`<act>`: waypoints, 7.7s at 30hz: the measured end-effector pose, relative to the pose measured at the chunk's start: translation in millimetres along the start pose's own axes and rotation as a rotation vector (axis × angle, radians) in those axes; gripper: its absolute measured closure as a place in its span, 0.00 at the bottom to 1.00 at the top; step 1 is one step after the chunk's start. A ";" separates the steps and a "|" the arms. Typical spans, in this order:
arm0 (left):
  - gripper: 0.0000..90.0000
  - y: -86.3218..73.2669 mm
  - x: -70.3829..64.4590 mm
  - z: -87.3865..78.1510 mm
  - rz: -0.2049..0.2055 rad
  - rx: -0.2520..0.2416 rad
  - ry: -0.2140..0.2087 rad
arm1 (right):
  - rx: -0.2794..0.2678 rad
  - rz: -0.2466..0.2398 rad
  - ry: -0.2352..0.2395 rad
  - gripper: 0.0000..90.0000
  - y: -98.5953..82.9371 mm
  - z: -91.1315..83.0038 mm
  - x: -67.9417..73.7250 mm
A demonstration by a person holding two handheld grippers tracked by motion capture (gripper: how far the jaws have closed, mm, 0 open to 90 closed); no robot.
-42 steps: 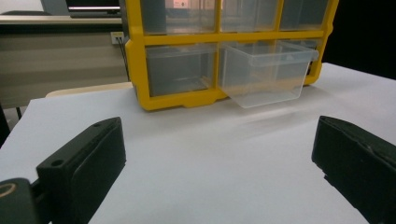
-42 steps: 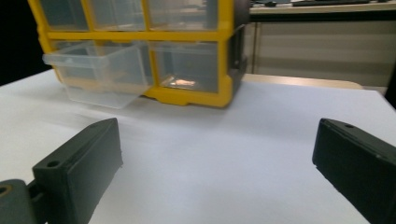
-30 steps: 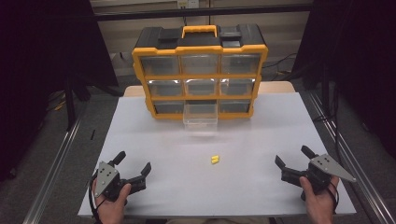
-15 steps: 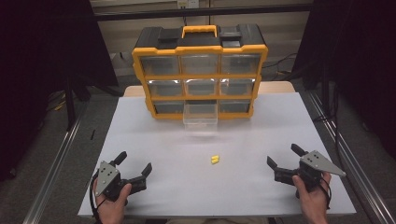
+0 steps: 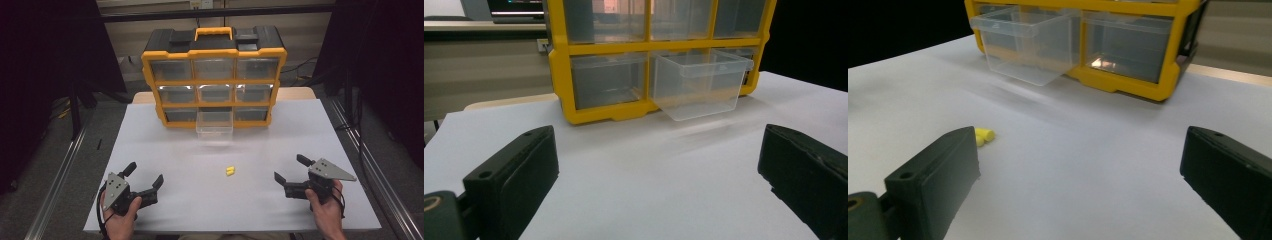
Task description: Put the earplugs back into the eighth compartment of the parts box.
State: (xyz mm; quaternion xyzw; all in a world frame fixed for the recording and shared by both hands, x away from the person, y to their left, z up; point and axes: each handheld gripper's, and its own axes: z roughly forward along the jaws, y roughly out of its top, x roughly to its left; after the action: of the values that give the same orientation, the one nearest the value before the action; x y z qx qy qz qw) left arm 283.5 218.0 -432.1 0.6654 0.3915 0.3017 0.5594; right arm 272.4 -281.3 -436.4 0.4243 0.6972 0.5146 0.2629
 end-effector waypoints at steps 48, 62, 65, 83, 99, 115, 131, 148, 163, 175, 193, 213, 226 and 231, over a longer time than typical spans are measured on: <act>0.03 -0.5 -0.1 3.9 0.002 0.011 -0.022 | 0.279 -0.129 0.399 0.04 24.0 93.0 51.9; 0.03 0.0 0.5 5.8 0.002 0.014 -0.037 | 0.397 -0.241 0.470 0.17 35.9 114.8 59.4; 0.03 -0.1 0.7 6.2 0.003 0.017 -0.033 | 0.417 -0.251 0.490 0.19 39.7 121.2 60.4; 0.03 -0.8 0.8 7.0 -0.003 0.025 -0.043 | 0.533 -0.385 0.524 0.29 56.9 148.1 68.3; 0.03 -1.1 0.8 7.5 0.000 0.033 -0.045 | 0.644 -0.480 0.553 0.47 56.1 155.7 70.2; 0.03 -1.5 1.3 8.1 0.012 0.040 -0.047 | 0.724 -0.588 0.537 0.65 52.9 163.1 75.5; 0.03 -1.9 1.3 8.2 0.010 0.045 -0.051 | 0.721 -0.626 0.495 0.86 50.2 165.6 77.7; 0.03 -1.6 1.7 8.0 0.008 0.038 -0.047 | 0.675 -0.568 0.528 0.89 55.9 160.2 69.5; 0.03 -1.5 2.1 7.7 0.004 0.039 -0.050 | 0.619 -0.476 0.545 0.89 62.9 153.9 58.0; 0.03 -1.2 2.1 7.5 -0.005 0.030 -0.048 | 0.537 -0.399 0.573 0.90 70.8 150.5 53.2; 0.03 -0.6 2.4 6.9 0.000 0.025 -0.047 | 0.407 -0.336 0.609 0.90 96.0 146.4 52.0; 0.03 -0.4 2.3 6.4 0.000 0.021 -0.051 | 0.381 -0.401 0.572 0.90 138.2 154.0 58.6; 0.03 -0.8 1.8 7.0 -0.009 0.021 -0.057 | 0.384 -0.409 0.520 0.90 173.9 159.4 51.2; 0.03 -0.8 2.5 6.8 -0.005 0.023 -0.058 | 0.383 -0.414 0.500 0.90 185.6 165.7 48.3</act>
State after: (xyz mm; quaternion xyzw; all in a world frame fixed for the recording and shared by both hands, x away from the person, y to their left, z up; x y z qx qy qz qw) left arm 290.4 216.7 -434.3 0.6793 0.3799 0.2765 0.5637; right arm 440.9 -137.3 -313.4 0.1770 0.8944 0.3987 0.0988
